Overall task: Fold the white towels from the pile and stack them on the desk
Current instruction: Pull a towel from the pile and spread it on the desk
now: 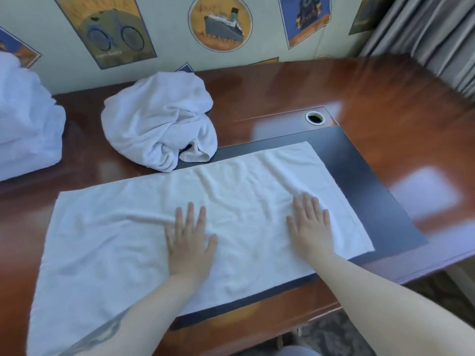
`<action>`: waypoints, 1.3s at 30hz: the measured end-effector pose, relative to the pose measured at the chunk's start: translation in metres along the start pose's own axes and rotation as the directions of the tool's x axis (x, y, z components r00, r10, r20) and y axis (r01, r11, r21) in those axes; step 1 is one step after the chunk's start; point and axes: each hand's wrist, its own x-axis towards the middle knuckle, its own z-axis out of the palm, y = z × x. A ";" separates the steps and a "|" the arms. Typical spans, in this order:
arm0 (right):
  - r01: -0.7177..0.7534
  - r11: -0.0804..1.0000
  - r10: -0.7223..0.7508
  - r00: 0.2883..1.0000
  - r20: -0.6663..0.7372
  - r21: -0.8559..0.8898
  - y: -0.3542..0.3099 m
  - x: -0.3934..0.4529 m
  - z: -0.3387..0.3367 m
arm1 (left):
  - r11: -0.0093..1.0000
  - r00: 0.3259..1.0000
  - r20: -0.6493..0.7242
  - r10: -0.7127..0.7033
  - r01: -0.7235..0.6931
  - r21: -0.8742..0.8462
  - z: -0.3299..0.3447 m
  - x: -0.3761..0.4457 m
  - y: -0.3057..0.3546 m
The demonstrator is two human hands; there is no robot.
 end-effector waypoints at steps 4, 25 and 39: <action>0.069 0.998 -0.069 0.997 0.025 -0.010 0.041 0.014 -0.004 | 0.992 0.991 0.073 0.113 -0.116 0.041 0.024 0.013 0.090; 0.379 0.923 -0.377 0.925 0.046 -0.070 0.035 0.147 -0.032 | 0.990 0.979 0.166 0.121 -0.132 0.054 0.043 0.112 0.199; -0.081 0.993 0.092 0.985 -0.143 0.081 0.085 0.093 -0.044 | 0.682 0.680 0.374 0.630 -0.716 0.152 0.020 0.209 0.240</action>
